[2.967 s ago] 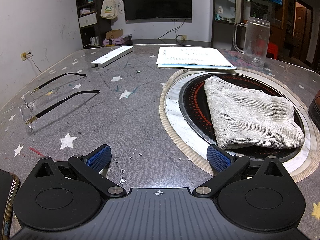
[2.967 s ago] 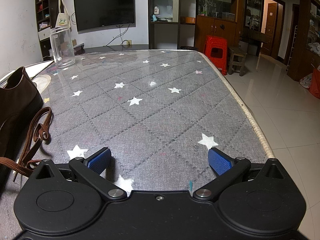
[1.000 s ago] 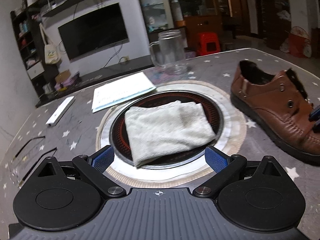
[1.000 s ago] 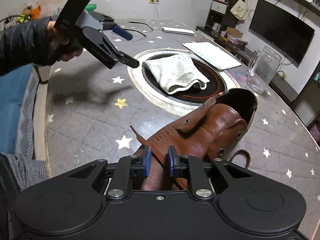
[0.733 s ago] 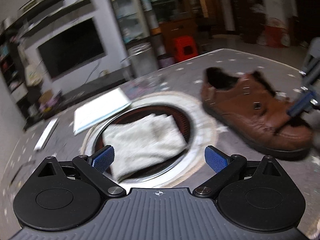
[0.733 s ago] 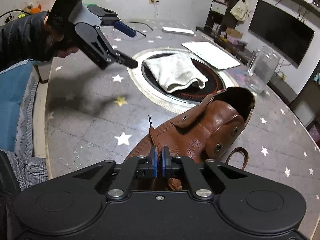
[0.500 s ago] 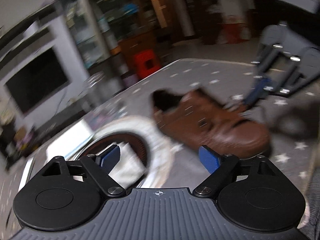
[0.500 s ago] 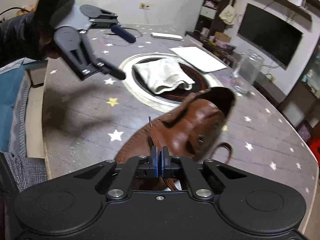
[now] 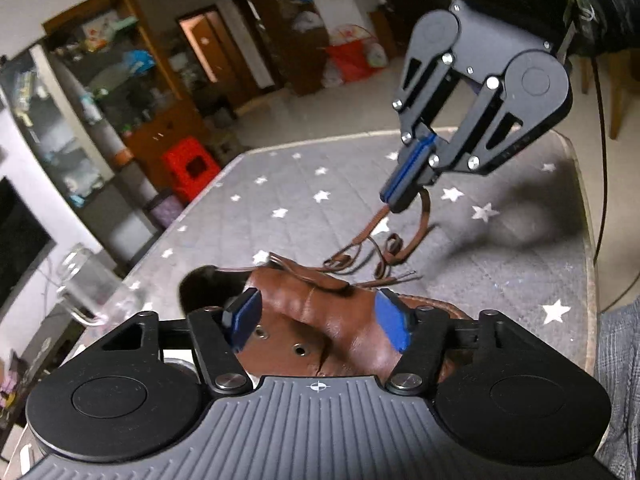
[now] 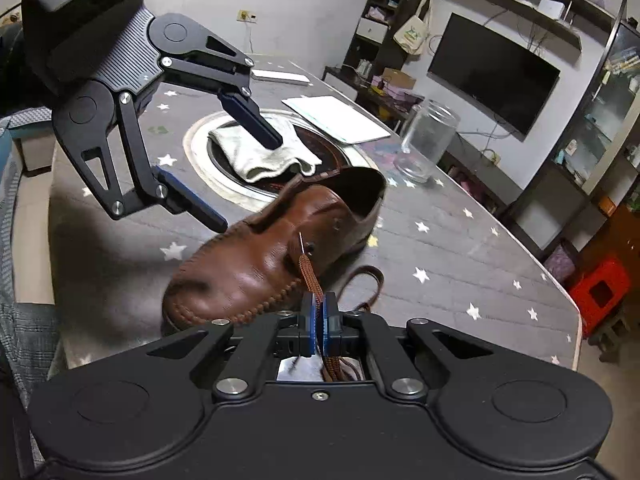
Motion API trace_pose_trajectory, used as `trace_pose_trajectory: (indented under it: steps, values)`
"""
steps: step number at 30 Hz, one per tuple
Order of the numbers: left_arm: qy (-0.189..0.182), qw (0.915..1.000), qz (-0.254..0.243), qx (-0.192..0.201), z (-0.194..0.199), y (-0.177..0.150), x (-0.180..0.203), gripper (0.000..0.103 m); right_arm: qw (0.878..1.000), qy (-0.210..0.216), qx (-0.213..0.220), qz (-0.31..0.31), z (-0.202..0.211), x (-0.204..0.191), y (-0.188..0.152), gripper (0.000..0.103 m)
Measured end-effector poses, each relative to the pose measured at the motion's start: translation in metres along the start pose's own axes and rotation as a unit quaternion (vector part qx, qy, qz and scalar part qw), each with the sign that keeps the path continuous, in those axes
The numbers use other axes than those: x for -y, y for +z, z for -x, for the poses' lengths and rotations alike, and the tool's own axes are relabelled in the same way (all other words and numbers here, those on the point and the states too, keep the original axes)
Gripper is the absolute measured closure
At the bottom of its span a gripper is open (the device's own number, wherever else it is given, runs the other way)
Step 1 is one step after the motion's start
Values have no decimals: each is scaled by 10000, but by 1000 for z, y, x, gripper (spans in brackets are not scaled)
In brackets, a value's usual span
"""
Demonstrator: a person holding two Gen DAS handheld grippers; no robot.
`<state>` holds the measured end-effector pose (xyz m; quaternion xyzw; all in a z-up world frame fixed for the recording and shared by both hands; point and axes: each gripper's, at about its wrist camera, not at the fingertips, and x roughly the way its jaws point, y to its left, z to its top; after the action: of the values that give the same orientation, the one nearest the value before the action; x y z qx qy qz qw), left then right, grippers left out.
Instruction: Lace up shoes with both hands
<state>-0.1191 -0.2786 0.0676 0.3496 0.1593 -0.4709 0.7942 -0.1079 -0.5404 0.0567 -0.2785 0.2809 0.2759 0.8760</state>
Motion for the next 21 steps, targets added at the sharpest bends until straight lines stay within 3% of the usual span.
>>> trace_pose_trajectory:
  steps: [11,21]
  values:
    - [-416,9968,-558,-387,-37,-4,-4,43,9999,96,-72,-12,-9,6,-6,100]
    - [-726,9925,-787,-588,-33,-19,-28,44,9997,198,-91,55,-15,9,-6,100]
